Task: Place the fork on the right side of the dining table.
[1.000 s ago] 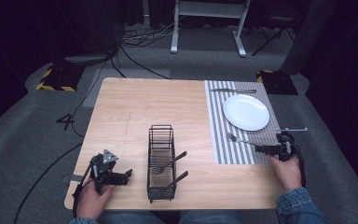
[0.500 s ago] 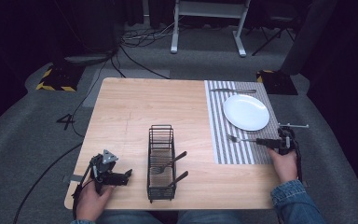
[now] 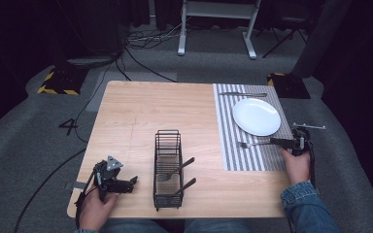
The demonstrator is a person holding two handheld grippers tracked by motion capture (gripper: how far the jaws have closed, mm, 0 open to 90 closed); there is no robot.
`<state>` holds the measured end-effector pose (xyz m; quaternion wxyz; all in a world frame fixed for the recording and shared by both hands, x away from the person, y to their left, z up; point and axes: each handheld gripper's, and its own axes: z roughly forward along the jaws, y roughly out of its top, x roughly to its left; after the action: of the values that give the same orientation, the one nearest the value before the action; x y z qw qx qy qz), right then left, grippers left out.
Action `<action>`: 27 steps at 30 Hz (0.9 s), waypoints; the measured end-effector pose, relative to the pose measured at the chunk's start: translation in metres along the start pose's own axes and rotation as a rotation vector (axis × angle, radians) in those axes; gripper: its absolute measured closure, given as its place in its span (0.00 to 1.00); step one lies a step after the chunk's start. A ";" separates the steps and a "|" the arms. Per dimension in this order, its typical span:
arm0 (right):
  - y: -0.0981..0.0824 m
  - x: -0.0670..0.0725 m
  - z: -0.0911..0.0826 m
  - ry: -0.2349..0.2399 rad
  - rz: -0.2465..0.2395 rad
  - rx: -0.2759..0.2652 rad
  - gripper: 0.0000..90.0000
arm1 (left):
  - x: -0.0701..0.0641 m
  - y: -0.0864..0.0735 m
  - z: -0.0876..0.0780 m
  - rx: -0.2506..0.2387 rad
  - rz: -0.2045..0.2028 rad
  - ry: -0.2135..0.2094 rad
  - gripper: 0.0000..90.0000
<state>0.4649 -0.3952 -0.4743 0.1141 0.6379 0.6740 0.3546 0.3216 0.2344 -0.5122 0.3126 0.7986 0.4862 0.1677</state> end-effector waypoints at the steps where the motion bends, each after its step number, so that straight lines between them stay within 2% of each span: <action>1: 0.001 0.000 -0.003 0.003 -0.005 -0.014 0.54 | 0.000 0.000 0.000 0.000 0.000 0.000 0.00; 5: 0.003 0.001 -0.012 0.017 -0.011 -0.031 0.52 | 0.000 0.000 0.000 0.000 0.000 0.000 0.00; 8: 0.007 0.007 -0.011 0.029 -0.052 -0.037 0.50 | 0.000 0.000 0.000 0.000 0.000 0.000 0.00; 10: 0.009 0.008 -0.005 0.014 -0.073 -0.035 0.50 | 0.000 0.000 0.000 0.000 0.000 0.000 0.00; 12: 0.014 0.008 0.006 0.014 -0.049 0.010 0.50 | 0.000 0.000 0.000 0.000 0.000 0.000 0.00; 14: 0.017 0.006 0.014 -0.002 -0.039 0.030 0.50 | 0.000 0.000 0.000 0.000 0.000 0.000 0.00; 17: 0.018 0.003 0.023 -0.003 -0.024 0.014 0.51 | 0.000 0.000 0.000 0.000 0.000 0.000 0.00; 20: 0.017 -0.002 0.030 -0.012 -0.020 0.025 0.50 | 0.000 0.000 0.000 0.000 0.000 0.000 0.00; 23: 0.017 -0.003 0.029 -0.003 -0.001 0.028 0.50 | 0.000 0.000 0.000 0.000 0.001 0.001 0.00; 27: 0.016 -0.001 0.025 -0.015 -0.026 0.067 0.49 | 0.000 0.000 0.000 0.000 0.000 0.000 0.00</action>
<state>0.4928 -0.3889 -0.4830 0.1023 0.6352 0.6929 0.3255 0.3216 0.2344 -0.5122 0.3126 0.7985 0.4863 0.1677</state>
